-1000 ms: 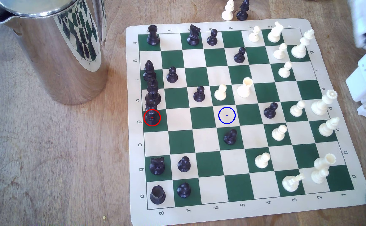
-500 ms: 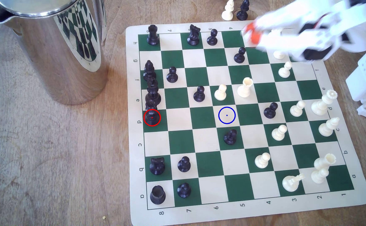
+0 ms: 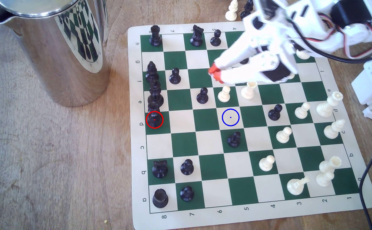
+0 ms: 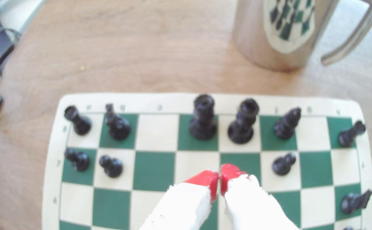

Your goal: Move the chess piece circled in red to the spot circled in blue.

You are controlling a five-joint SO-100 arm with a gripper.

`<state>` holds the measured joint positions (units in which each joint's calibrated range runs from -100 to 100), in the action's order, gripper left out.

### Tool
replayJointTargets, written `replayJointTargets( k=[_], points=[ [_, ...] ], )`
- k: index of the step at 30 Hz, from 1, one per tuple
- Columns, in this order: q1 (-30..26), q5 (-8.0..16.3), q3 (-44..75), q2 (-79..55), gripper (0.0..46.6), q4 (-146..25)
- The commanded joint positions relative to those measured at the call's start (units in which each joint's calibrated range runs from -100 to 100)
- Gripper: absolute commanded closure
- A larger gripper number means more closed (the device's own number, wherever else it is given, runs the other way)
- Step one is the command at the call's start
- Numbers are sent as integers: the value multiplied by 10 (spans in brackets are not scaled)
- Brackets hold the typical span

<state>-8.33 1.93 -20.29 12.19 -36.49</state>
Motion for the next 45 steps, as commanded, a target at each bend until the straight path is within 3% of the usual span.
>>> replayJointTargets(
  k=[1, 12, 17, 19, 22, 33, 45],
  points=[
    [9, 24, 261, -97, 451, -83],
    [-6, 55, 497, -270, 449, -133],
    [-9, 73, 580, -343, 420, -146],
    [-9, 85, 609, -371, 328, -154],
    [-5, 85, 612, -384, 299, -153],
    [18, 90, 673, -465, 321, -150],
    [19, 95, 711, -498, 311, -149]
  ],
)
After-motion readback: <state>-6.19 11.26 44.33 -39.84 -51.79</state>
